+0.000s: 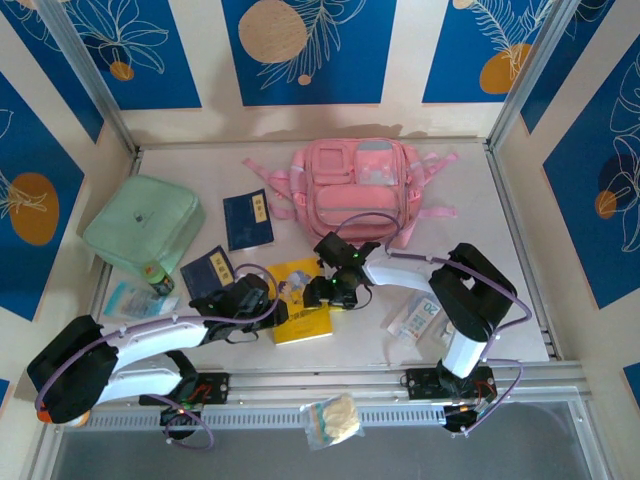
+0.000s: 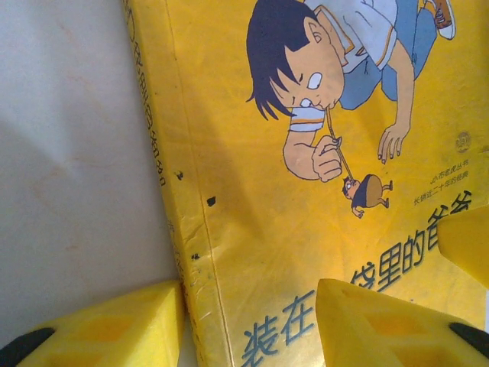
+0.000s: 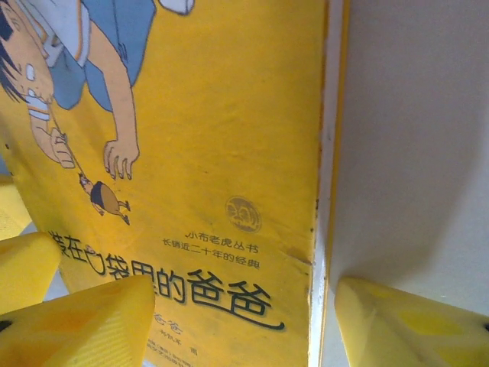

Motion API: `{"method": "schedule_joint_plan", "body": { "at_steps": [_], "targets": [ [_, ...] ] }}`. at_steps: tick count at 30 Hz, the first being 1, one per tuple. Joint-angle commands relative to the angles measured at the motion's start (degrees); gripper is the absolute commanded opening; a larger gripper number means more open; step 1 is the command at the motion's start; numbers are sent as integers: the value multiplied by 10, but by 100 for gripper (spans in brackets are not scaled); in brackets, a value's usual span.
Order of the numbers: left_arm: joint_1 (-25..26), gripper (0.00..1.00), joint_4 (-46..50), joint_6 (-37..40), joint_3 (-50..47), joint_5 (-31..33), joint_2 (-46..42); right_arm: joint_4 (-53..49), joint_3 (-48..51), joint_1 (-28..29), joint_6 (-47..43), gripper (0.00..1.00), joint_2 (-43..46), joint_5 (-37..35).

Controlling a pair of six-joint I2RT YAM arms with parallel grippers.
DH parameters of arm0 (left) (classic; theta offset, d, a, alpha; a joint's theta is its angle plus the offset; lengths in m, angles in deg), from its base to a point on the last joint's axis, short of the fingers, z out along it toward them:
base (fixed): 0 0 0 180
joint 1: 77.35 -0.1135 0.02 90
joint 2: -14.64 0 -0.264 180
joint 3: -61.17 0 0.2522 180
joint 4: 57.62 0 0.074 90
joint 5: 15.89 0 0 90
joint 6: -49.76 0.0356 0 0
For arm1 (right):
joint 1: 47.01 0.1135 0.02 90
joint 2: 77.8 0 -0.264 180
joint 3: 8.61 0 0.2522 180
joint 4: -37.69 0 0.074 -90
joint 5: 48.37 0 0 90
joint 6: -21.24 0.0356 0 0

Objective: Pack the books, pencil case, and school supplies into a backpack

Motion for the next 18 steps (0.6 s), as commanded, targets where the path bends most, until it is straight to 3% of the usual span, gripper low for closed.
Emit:
{"method": "schedule_joint_plan", "body": {
  "at_steps": [1, 18],
  "targets": [
    [4, 48, -20, -8, -4, 2, -1, 6, -9, 12, 5, 64, -8, 16],
    [4, 48, 6, -1, -6, 19, -4, -41, -32, 33, -29, 44, 68, 9]
  ]
}}
